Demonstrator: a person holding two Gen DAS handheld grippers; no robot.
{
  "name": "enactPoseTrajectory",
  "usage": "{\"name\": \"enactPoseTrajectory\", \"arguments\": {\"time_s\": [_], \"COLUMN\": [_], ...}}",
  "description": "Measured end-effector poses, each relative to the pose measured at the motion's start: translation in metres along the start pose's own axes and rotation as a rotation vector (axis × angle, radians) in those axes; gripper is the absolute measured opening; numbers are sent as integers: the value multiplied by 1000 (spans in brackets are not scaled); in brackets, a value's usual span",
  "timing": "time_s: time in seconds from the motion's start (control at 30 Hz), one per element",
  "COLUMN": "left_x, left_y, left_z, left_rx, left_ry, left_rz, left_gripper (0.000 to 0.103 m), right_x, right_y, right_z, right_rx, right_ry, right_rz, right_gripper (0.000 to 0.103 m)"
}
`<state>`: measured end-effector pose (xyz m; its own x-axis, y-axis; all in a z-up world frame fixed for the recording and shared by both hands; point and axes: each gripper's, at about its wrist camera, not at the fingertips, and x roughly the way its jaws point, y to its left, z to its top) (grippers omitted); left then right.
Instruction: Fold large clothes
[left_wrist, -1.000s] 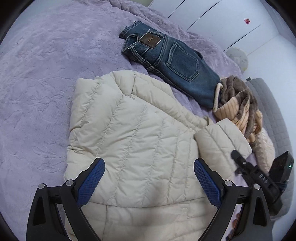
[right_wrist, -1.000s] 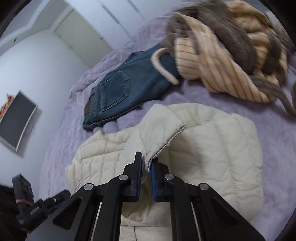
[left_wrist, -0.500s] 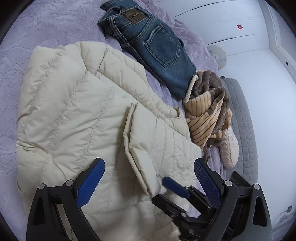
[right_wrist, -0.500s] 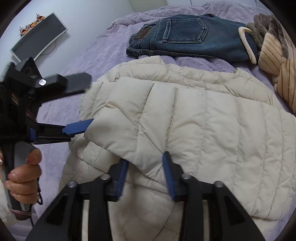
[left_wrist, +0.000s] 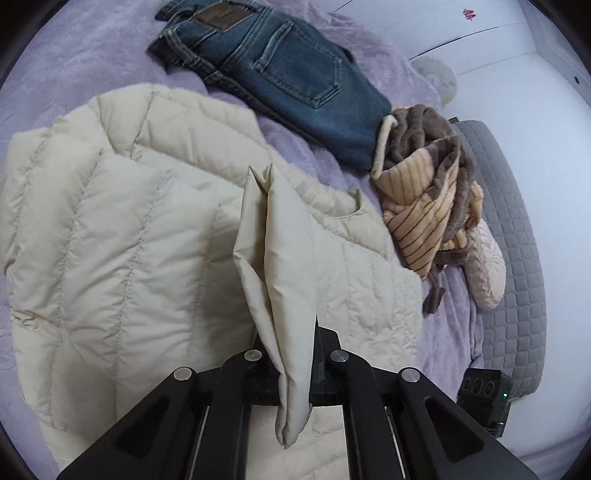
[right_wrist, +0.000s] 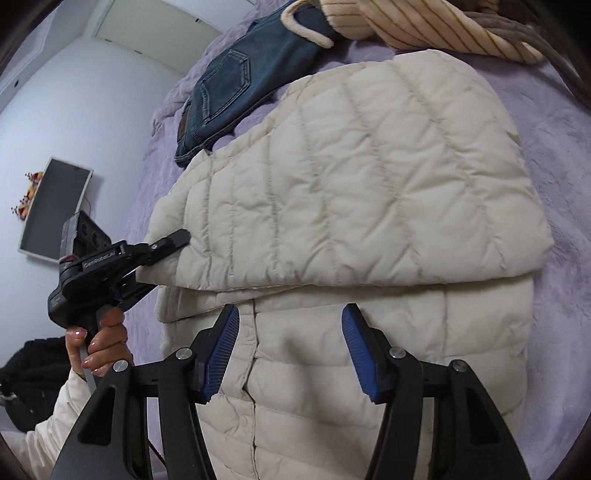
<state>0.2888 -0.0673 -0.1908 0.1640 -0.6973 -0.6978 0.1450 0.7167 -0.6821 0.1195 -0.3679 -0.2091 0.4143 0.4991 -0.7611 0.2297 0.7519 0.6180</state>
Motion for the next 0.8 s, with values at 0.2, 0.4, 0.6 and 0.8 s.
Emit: {"name": "enactPoseTrajectory", "arguments": {"time_s": [0.2,0.4,0.6,0.8], "left_x": [-32,-27,-27,-15], "left_y": [20,62,68,52], "left_z": [1,-7,-12,-18], "left_rx": [-8,-85,-91,-36], "left_ry": [-46,-27,-30,-6], "left_rz": [33,99,119,173], "left_gripper": [8,8,8,8], "right_x": [-39,-57,-23,0], "right_y": [-32,-105,-130,-101], "right_z": [9,42,81,101], "right_rx": [25,289,411,254], "right_ry": [-93,-204,-173,-105], "right_rz": [-27,48,244,86], "right_gripper": [62,62,62,11]}}
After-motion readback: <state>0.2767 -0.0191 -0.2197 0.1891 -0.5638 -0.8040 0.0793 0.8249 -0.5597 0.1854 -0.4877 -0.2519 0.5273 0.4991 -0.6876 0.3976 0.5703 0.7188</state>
